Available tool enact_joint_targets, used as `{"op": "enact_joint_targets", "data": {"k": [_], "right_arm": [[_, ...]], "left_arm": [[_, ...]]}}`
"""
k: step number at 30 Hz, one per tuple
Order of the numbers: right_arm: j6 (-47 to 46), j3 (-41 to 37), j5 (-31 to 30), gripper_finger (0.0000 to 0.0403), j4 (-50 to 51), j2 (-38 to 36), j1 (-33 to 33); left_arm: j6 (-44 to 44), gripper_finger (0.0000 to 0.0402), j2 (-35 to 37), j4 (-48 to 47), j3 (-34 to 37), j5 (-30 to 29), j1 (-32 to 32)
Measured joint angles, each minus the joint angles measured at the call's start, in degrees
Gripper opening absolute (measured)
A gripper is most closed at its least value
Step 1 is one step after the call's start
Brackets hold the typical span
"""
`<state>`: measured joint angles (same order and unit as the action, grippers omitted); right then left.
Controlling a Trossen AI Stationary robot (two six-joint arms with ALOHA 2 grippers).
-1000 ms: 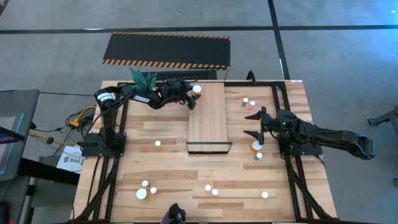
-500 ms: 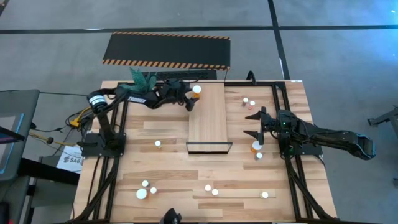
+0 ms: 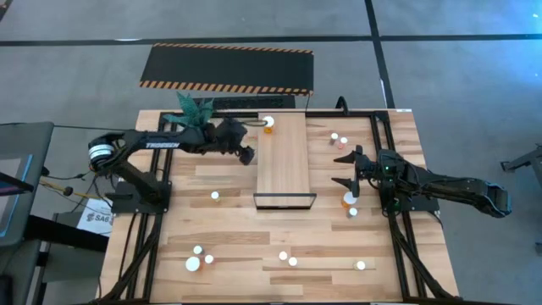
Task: Pick and place medicine bottles onto shelf by color
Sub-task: Put the top small yellow pill bottle on the shelf
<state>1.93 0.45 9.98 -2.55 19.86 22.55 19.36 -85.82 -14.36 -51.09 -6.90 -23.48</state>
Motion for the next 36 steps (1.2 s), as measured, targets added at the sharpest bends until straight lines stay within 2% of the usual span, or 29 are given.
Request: {"op": "enact_joint_targets", "data": {"k": [8,14,21,29,36], "right_arm": [[0.0,0.0,0.0,0.0374,-0.02,0.0,-0.02],[0.0,0.0,0.0,0.0374,-0.02,0.0,-0.02],[0.0,0.0,0.0,0.0374,-0.02,0.0,0.0],[0.0,0.0,0.0,0.0374,-0.02,0.0,0.0],[0.0,0.0,0.0,0.0374,-0.02,0.0,0.0]], "left_arm": [[19.73,0.033,4.64,-22.19,0.0,-0.98,5.73],[29.67,0.033,5.29,-31.48,0.0,1.94,8.94],[38.4,0.033,5.29,-35.49,0.0,4.13,13.28],[50.52,0.033,5.29,-40.12,0.0,3.57,19.28],[58.92,0.0329,5.11,-40.18,0.0,1.38,24.12]]}}
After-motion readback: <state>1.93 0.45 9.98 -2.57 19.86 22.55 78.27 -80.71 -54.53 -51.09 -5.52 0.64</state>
